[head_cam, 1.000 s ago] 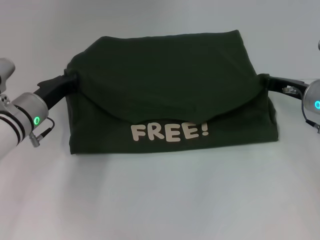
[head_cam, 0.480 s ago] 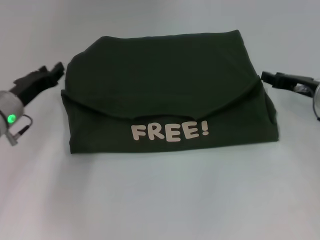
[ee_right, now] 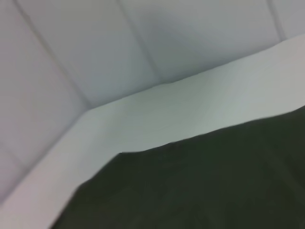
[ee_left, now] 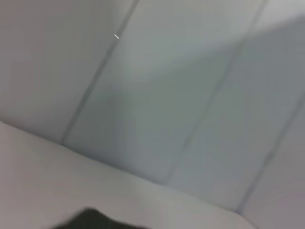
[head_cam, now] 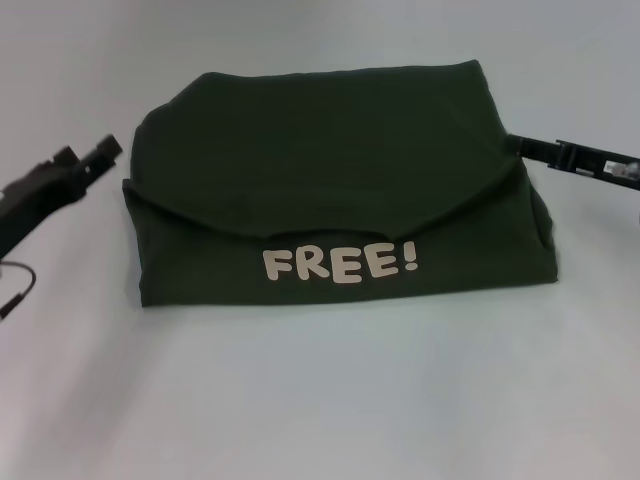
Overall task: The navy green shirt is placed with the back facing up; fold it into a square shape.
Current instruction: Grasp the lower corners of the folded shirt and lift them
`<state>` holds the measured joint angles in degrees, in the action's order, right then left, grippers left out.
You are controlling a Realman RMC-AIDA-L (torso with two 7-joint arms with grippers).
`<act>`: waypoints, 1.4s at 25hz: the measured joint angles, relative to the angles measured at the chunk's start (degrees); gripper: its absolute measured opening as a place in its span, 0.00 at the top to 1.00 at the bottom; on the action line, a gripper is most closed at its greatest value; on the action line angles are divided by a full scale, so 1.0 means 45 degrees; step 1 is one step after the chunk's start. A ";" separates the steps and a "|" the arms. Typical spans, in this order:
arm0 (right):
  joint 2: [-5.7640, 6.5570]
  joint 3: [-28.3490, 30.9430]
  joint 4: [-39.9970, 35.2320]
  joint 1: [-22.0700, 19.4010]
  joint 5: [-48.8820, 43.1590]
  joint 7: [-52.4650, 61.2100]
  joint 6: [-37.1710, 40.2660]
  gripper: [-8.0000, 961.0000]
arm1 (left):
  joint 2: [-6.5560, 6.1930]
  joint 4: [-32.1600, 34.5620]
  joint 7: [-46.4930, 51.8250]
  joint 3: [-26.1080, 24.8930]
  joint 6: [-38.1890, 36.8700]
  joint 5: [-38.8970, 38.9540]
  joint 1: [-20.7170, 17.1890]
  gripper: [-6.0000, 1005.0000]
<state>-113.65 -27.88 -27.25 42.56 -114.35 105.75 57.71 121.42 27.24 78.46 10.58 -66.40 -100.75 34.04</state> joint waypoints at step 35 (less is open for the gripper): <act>0.0063 -0.0054 -0.1195 -0.1922 0.0000 0.1890 0.2965 0.26 | 0.0538 0.1183 0.3949 0.3996 0.2289 -0.3488 -0.0943 0.19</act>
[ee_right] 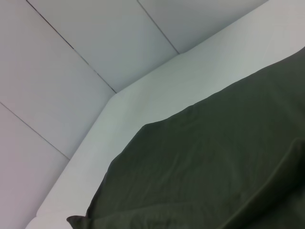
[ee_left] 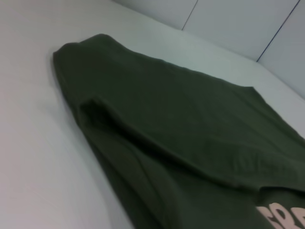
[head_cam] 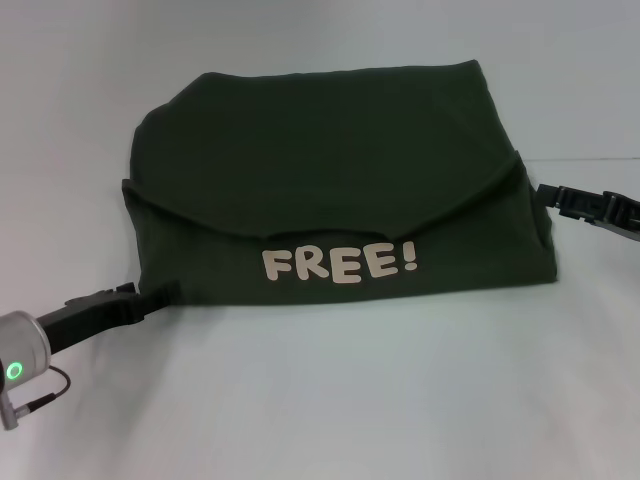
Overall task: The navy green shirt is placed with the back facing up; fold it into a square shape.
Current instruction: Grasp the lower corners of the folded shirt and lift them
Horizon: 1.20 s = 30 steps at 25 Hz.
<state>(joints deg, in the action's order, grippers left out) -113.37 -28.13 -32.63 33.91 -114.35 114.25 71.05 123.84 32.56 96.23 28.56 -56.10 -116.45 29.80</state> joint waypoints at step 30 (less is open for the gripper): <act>-0.0038 0.0032 0.0022 -0.0051 0.0017 0.0001 -0.0027 0.27 | -0.0001 -0.0010 -0.0062 0.0485 0.0474 -0.0167 0.0044 0.53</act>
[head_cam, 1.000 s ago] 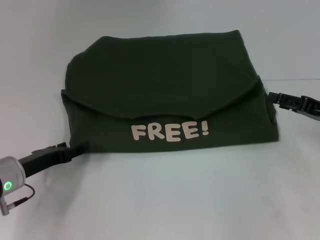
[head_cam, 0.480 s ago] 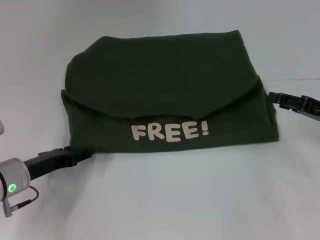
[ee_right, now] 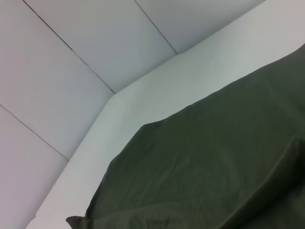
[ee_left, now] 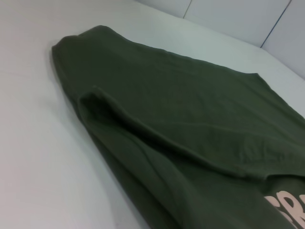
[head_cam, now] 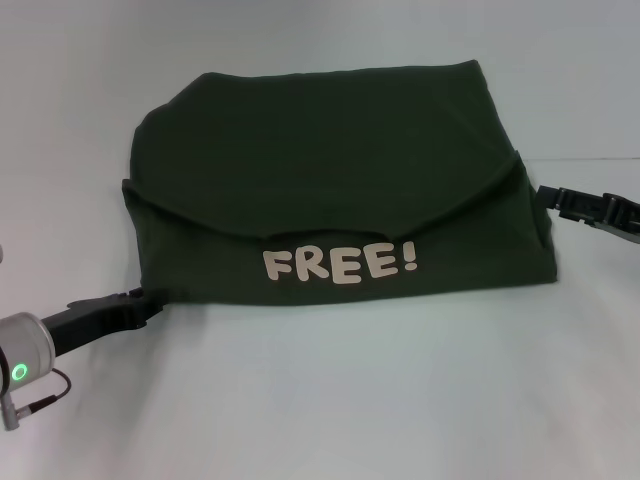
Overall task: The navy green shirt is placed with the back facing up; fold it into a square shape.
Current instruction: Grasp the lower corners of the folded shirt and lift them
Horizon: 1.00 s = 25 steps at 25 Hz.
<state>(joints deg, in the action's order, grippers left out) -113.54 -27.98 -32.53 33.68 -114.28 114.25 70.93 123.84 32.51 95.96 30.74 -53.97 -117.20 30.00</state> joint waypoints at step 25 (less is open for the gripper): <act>0.0162 -0.0258 0.0109 0.0138 -0.2906 0.1038 -0.1694 0.27 | -0.0025 0.0414 0.0121 0.0043 -0.0345 -0.0323 0.0010 0.99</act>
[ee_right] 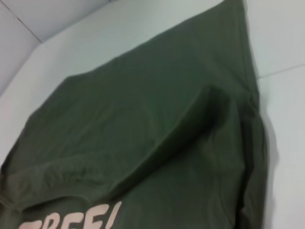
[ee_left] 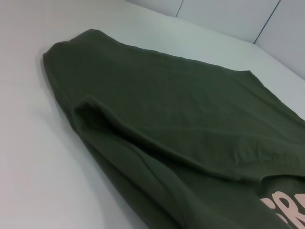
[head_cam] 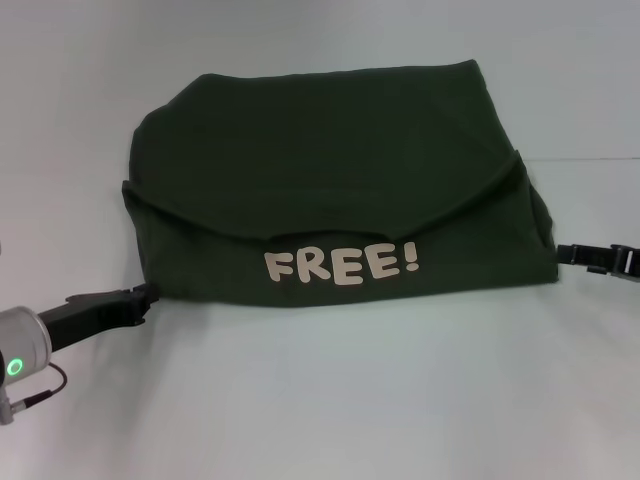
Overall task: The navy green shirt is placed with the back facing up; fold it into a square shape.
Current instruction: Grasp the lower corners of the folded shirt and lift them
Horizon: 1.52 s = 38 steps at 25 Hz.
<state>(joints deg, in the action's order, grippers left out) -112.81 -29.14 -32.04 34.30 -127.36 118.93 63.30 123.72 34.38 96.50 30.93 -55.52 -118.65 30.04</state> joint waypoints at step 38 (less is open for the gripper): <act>-0.1241 -0.1138 0.0360 0.0758 0.0421 -0.0544 -0.3244 0.37 | -0.0053 0.0017 0.0015 -0.0057 0.0016 0.0001 0.0066 0.99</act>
<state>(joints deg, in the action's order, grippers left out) -118.39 -34.27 -30.42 37.71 -125.46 116.48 48.71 123.48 34.46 96.57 30.68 -55.45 -118.65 30.33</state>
